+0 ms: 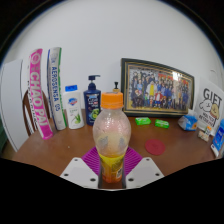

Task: Pour water

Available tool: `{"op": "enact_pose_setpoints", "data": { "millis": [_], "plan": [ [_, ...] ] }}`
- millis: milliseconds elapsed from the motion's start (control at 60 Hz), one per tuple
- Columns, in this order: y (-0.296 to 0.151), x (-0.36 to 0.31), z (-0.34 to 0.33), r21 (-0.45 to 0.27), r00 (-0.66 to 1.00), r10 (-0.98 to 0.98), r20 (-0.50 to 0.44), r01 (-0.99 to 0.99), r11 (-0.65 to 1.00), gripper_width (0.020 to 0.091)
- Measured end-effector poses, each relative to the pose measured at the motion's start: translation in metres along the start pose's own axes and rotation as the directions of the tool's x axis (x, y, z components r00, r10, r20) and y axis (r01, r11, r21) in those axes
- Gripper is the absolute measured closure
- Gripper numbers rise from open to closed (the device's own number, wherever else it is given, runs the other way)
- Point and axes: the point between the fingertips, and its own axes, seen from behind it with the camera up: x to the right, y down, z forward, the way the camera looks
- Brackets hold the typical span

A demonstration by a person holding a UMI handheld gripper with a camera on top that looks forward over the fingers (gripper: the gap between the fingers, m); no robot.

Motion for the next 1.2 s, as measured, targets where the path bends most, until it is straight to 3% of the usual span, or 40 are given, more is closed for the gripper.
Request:
{"op": "enact_pose_setpoints", "data": {
  "millis": [167,283,367,483,583,733,867,983,1200],
  "plan": [
    [-0.048,-0.039,-0.016,0.024,0.972,0.193,0.132,-0.198,0.98,0.0843],
    [-0.103,-0.07,-0.021,0.02,0.859,0.441,0.261,-0.461,0.887,0.0844],
    [-0.137,-0.083,-0.014,-0.016,0.712,0.62,0.329,-0.652,0.758,0.0846],
    [-0.169,-0.091,0.002,-0.141,0.38,0.839,0.389,-0.876,0.462,0.0846],
    [-0.18,-0.09,0.022,-0.235,0.072,0.925,0.374,-0.957,0.169,0.0848],
    [-0.179,-0.095,0.047,-0.354,-0.274,0.905,0.326,-0.923,-0.152,0.0846],
    [-0.172,-0.092,0.067,-0.401,-0.489,0.83,0.268,-0.84,-0.366,0.0844],
    [-0.162,-0.092,0.077,-0.421,-0.563,0.791,0.24,-0.795,-0.438,0.0845],
    [-0.159,-0.099,0.075,-0.427,-0.503,0.835,0.222,-0.82,-0.381,0.0845]
  ]
}}
